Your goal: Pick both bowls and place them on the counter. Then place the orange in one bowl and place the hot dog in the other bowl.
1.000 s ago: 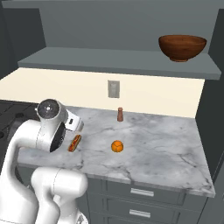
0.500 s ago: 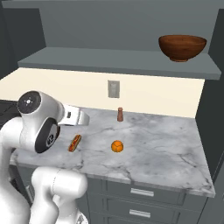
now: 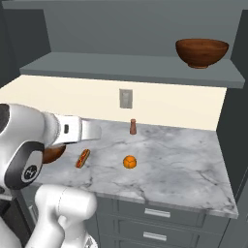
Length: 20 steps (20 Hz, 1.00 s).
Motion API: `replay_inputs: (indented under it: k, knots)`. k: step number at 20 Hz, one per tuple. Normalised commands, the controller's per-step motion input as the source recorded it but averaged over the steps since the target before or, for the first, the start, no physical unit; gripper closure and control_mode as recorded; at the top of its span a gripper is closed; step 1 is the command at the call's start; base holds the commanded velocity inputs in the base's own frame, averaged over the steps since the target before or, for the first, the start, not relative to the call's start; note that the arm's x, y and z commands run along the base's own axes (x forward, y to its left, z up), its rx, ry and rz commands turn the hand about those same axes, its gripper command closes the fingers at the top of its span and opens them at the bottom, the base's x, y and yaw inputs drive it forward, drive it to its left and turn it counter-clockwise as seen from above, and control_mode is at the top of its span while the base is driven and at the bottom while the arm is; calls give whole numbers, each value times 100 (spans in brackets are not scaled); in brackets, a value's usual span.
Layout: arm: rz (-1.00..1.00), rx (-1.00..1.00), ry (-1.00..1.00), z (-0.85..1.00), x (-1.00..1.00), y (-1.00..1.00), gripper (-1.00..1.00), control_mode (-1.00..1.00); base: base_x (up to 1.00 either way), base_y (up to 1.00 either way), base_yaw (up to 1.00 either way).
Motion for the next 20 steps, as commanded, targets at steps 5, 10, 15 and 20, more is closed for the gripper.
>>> replay_inputs:
  k: [5,10,15,20]
  knots:
    - [-1,-20,-5,60,-48,-22,-100,-100,0,0,0]
    - [-6,-17,8,65,5,-11,-100,-100,0,0,0]
    - [-11,-11,22,58,33,-5,-100,-100,0,0,0]
    - [-18,-8,28,30,46,-4,-100,-100,0,0,0]
